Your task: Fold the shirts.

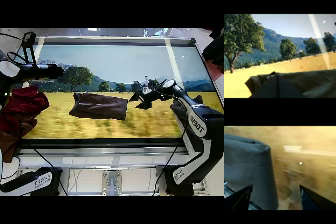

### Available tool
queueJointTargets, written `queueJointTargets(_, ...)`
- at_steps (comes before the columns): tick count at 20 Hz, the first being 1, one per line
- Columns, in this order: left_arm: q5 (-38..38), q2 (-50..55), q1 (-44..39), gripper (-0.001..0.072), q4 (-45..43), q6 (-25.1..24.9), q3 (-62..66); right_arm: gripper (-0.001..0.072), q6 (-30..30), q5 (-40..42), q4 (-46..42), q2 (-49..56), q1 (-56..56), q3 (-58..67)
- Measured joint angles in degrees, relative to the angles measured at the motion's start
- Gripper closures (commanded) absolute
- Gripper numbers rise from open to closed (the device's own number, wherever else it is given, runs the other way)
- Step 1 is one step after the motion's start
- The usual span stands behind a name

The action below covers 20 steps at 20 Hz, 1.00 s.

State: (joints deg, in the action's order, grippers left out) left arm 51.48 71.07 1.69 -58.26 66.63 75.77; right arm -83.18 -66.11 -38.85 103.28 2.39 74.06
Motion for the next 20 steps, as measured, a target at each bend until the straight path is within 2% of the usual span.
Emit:
queueJointTargets(3,0.1,0.1,0.0,0.0695,0.0,0.0,0.0,0.007,2.0,1.6,5.6,2.6,3.2,-0.5)
queueJointTargets(5,0.3,0.1,0.0,0.0695,0.0,0.0,0.0,0.0231,3.6,3.5,8.5,3.5,5.8,-0.7)
queueJointTargets(6,0.3,0.1,0.0,0.0695,0.0,0.0,0.0,0.0343,4.3,4.3,9.5,3.8,7.0,-0.8)
queueJointTargets(8,0.4,0.1,0.0,0.0695,0.0,0.0,0.0,0.0703,5.2,5.7,12.3,4.1,9.2,-0.8)
queueJointTargets(12,1.1,0.1,0.1,0.0695,0.0,0.0,0.0,0.0703,7.5,4.1,16.7,4.1,10.8,2.8)
queueJointTargets(14,1.9,0.1,0.1,0.0695,0.0,0.0,0.0,0.0703,8.7,0.2,16.7,3.5,9.4,7.2)
queueJointTargets(17,2.6,0.1,0.1,0.0695,0.0,0.0,0.0,0.0703,8.2,-5.0,12.2,0.6,4.1,15.2)
queueJointTargets(20,3.2,0.1,0.1,0.0695,0.0,0.0,0.0,0.0703,3.9,-8.5,3.4,-4.0,-4.3,20.8)
